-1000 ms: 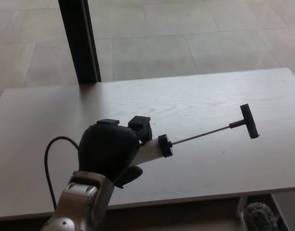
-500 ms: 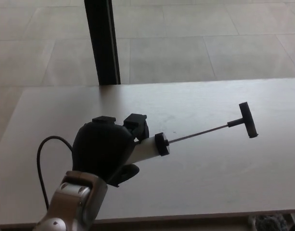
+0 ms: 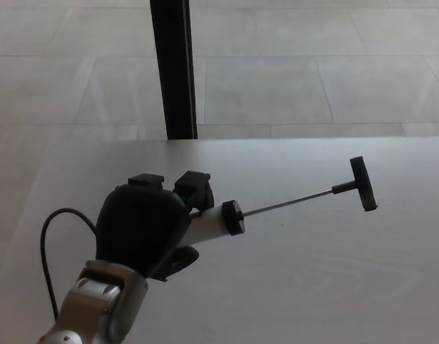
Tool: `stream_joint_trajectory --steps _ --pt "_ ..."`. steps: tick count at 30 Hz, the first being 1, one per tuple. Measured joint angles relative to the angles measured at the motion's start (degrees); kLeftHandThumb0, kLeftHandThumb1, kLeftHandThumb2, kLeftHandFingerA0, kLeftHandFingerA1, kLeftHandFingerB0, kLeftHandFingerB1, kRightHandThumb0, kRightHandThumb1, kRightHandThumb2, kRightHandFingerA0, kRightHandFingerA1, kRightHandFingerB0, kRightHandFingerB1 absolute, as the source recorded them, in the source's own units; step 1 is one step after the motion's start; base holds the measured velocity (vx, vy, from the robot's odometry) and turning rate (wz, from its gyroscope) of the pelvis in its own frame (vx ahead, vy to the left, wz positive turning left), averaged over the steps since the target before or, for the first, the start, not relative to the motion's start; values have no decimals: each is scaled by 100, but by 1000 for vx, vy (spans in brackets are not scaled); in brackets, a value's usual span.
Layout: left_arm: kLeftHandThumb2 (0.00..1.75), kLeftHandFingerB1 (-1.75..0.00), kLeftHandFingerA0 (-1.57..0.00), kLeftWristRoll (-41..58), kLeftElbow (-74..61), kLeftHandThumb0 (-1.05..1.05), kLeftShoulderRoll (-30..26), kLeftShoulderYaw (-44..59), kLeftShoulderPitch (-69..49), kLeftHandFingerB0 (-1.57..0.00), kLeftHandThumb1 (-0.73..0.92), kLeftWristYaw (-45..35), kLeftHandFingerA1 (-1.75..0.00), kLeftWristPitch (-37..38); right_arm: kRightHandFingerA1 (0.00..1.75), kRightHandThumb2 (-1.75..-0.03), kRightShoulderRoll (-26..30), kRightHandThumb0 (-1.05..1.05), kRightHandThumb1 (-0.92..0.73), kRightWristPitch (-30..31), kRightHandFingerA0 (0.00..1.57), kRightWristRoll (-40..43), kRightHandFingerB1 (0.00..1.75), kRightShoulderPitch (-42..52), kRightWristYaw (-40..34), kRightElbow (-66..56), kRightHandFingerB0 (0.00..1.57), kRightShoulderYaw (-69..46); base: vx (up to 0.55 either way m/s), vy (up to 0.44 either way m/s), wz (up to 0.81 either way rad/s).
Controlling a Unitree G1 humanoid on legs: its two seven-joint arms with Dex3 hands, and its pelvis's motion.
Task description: The robot uses its left hand to lift the air pump kept on the middle of the desk and use the right hand to compress the handle
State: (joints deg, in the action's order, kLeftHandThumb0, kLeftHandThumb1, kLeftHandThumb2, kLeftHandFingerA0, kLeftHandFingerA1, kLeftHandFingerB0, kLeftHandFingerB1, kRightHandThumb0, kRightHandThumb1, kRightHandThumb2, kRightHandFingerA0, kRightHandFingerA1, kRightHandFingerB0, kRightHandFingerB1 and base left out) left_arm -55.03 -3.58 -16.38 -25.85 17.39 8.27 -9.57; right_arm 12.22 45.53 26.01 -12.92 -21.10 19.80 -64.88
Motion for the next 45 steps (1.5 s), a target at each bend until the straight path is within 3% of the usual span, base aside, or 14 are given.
stream_joint_trajectory --steps 11,12,13,15,16,18,19,20,22,23,27,28,33,45 --pt "106 -154 -83 -5 5 -16 -27 72 -41 -71 54 150 -175 204 15 -106 685 -85 -76 -360 0 52 13 -756 -697 -33 9 -353 0 0 0" --pt "105 -156 -82 -4 6 -17 -27 71 -41 -70 55 150 -175 206 53 -63 715 -79 -77 -403 8 39 40 -789 -700 -59 20 -305 0 0 0" --pt "106 -155 -83 -2 6 -15 -25 73 -45 -71 54 150 -175 212 16 -107 812 -86 -78 -524 0 -8 14 -874 -697 -190 4 -108 0 0 0" --pt "107 -159 -85 1 7 -15 -25 76 -56 -69 52 150 -175 221 42 -113 920 -82 -77 -672 3 -58 33 -993 -655 -418 1 229 0 0 0" --pt "106 -156 -83 2 10 -15 -20 75 -56 -68 54 151 -175 227 58 -69 954 -79 -92 -702 2 -51 41 -1002 -581 -616 15 392 0 0 0" --pt "106 -156 -83 2 11 -15 -11 75 -56 -68 55 152 -175 229 59 -105 959 -80 -72 -761 7 -30 49 -994 -415 -956 12 673 0 0 0" --pt "108 -159 -84 2 11 -15 -5 74 -56 -68 54 152 -175 230 54 -69 957 -83 -92 -778 7 -24 38 -983 -352 -1073 17 779 0 0 0" --pt "112 -158 -83 3 11 -14 8 74 -55 -69 53 151 -175 231 53 -111 949 -36 -51 -803 2 -15 48 -959 -251 -1254 0 955 0 0 0" --pt "108 -157 -81 6 11 -14 32 73 -55 -69 55 149 -175 231 46 -114 927 -82 -80 -873 1 -28 47 -889 -80 -1590 12 1346 0 0 0" --pt "110 -156 -81 7 11 -13 43 72 -55 -72 53 147 -175 231 51 -114 911 -35 -56 -915 1 -42 48 -853 -7 -1728 0 1546 0 0 0" --pt "110 -157 -82 7 11 -12 64 66 -52 -70 52 141 -175 232 51 -114 788 -35 -54 -1048 1 -105 48 -765 211 -2094 0 2274 0 0 0" --pt "111 -155 -82 7 12 -12 69 64 -49 -72 52 140 -175 231 38 -79 754 -78 -92 -1083 15 -125 33 -750 264 -2179 17 2481 0 0 0" --pt "98 -150 -82 9 14 -16 95 61 -24 -73 59 126 -174 231 50 -113 561 -35 -52 -1244 1 -251 48 -704 467 -2485 0 3474 0 0 0" --pt "107 -158 -86 8 104 -14 175 63 194 -71 54 10 -175 222 50 -114 96 -36 -52 -1761 0 -831 49 -668 860 -2671 0 6024 0 0 0"
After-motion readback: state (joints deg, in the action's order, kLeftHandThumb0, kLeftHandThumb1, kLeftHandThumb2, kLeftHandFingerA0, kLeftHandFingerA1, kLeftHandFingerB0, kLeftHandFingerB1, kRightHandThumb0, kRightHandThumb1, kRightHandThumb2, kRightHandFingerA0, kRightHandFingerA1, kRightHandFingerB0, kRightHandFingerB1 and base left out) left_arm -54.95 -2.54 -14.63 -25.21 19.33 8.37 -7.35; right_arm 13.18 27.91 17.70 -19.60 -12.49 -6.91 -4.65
